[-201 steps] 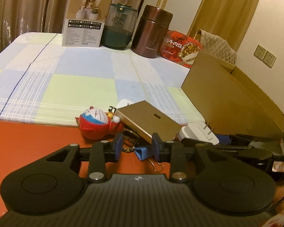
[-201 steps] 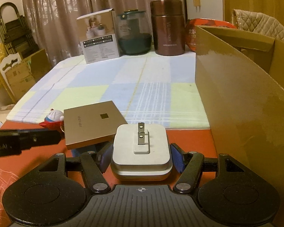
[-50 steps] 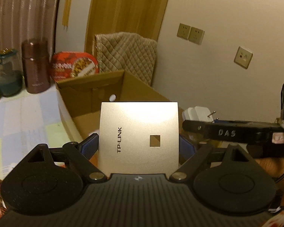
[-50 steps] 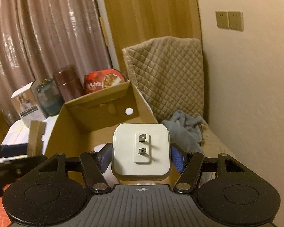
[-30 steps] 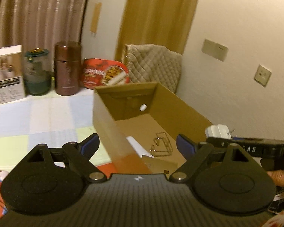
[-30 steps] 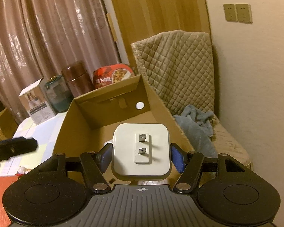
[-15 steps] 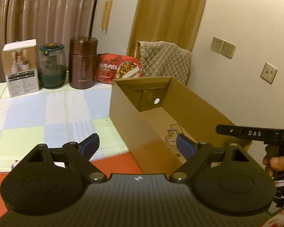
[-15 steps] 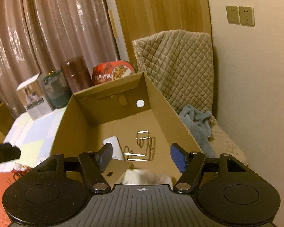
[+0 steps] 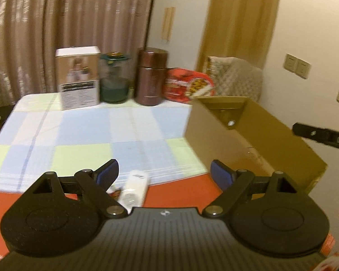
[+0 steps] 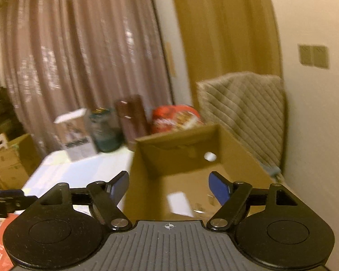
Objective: Organize rigid objects
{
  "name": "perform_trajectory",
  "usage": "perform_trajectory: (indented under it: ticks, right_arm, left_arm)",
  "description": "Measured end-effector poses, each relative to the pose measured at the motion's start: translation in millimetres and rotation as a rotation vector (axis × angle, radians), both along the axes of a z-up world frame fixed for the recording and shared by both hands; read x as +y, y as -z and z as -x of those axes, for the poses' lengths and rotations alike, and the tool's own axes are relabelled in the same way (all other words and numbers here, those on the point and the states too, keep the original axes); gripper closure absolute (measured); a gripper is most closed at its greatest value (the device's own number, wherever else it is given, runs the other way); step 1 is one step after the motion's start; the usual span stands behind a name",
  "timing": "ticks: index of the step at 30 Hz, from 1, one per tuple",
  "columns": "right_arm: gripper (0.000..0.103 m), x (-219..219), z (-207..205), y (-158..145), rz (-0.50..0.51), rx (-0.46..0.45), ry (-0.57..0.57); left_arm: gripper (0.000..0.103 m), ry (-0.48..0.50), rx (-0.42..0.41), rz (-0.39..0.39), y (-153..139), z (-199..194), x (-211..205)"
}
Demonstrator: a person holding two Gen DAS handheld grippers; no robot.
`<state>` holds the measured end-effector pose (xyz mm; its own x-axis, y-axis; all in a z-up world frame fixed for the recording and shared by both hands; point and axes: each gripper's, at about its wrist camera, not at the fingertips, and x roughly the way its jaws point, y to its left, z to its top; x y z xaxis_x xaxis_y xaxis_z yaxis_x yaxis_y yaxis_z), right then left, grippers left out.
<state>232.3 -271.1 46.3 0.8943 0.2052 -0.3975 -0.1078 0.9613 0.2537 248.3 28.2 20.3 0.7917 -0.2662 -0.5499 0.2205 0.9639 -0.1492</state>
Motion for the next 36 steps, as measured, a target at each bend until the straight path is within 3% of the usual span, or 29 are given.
perform_trajectory:
  ticks: [4, 13, 20, 24, 27, 36]
  right_arm:
    - [0.026, 35.7, 2.8, -2.3, -0.01, -0.034, -0.089]
    - [0.026, 109.2, 1.8, 10.2, 0.027, -0.007, -0.241]
    - [0.026, 150.5, -6.3, 38.0, 0.052, 0.072, -0.313]
    - [0.026, 167.4, -11.5, 56.8, 0.091, 0.116, -0.337]
    - [0.026, 175.1, -16.7, 72.6, 0.117, 0.154, -0.348]
    - [0.027, 200.0, -36.8, 117.8, 0.029, 0.295, -0.393]
  left_arm:
    - [0.018, -0.054, 0.016, -0.023, 4.2, 7.5, 25.8]
    - [0.018, -0.11, 0.047, -0.025, 18.7, 26.3, 71.0]
    - [0.018, -0.121, 0.033, -0.06, 26.0, 32.1, 99.4]
    - [0.021, -0.109, 0.051, -0.045, 51.3, 34.6, 116.8]
    - [0.021, -0.097, 0.081, -0.092, 65.0, 27.8, 118.2]
    - [0.024, -0.045, 0.119, -0.167, 91.4, 5.6, 116.8]
